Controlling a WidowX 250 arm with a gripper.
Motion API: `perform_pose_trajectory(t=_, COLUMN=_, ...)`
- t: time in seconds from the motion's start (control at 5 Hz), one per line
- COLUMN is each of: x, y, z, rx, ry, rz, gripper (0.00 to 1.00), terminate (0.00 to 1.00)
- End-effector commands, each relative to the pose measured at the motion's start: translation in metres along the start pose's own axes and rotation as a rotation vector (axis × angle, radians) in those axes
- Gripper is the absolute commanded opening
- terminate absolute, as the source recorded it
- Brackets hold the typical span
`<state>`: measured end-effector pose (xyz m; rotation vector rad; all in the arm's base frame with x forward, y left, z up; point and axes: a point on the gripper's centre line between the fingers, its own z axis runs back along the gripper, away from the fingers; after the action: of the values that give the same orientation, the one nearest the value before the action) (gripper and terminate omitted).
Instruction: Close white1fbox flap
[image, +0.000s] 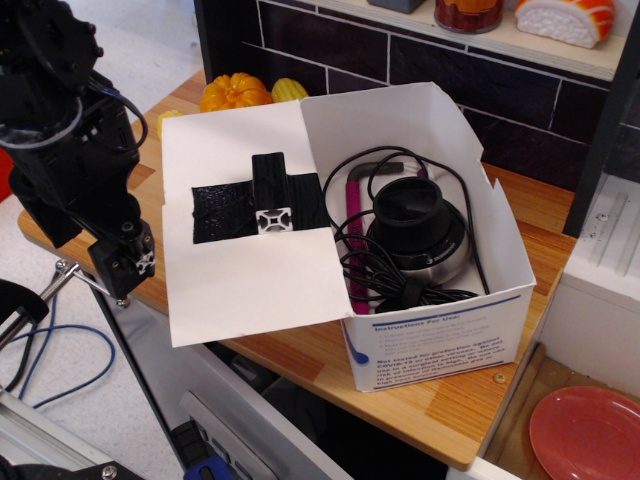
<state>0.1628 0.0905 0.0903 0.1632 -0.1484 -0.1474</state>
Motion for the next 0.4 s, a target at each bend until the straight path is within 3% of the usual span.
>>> perform_pose_trajectory(t=0.0, x=0.0, y=0.0, z=0.0, rx=0.0, ry=0.0, rz=0.0, gripper=1.0, terminate=0.0)
perform_pose_trajectory(t=0.2, x=-0.0006, y=-0.0007, z=-0.0066, rx=-0.005, ry=-0.021, rz=-0.001, gripper=1.0, terminate=0.0)
